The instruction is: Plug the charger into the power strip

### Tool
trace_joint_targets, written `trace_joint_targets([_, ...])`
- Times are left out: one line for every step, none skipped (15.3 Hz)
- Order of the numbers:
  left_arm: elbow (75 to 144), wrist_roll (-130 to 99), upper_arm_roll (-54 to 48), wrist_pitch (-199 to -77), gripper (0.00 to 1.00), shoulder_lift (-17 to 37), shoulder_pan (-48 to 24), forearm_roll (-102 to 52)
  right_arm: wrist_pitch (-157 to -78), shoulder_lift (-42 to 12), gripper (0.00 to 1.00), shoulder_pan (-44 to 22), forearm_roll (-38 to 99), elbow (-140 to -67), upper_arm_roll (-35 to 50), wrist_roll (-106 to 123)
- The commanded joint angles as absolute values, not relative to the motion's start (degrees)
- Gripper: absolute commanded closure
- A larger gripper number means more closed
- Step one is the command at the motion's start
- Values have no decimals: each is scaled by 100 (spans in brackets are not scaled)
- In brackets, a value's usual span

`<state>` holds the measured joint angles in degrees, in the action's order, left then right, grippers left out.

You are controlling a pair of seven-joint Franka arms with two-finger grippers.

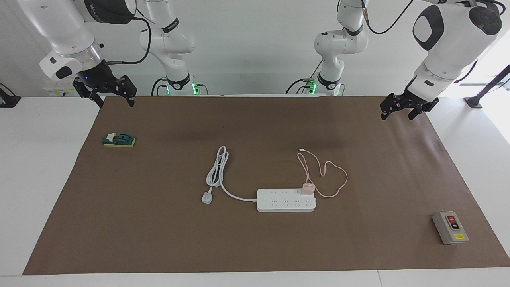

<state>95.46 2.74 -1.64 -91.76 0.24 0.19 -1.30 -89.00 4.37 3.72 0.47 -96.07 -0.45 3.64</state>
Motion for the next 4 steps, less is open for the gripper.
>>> trace_joint_targets([9562, 352, -88, -9105, 0, -26, -97, -141, -8842, 527, 0, 483, 123, -9677, 18, 290])
trace_joint_targets([9562, 352, -88, -9105, 0, -26, -97, -149, -8842, 527, 0, 483, 114, -9668, 18, 290])
trace_joint_targets([9562, 352, -88, -9105, 0, -26, -97, -141, -8842, 527, 0, 483, 114, -9668, 18, 290])
trace_joint_targets([9562, 343, -88, -9105, 0, -18, -97, -141, -8842, 527, 0, 483, 114, -9668, 18, 290])
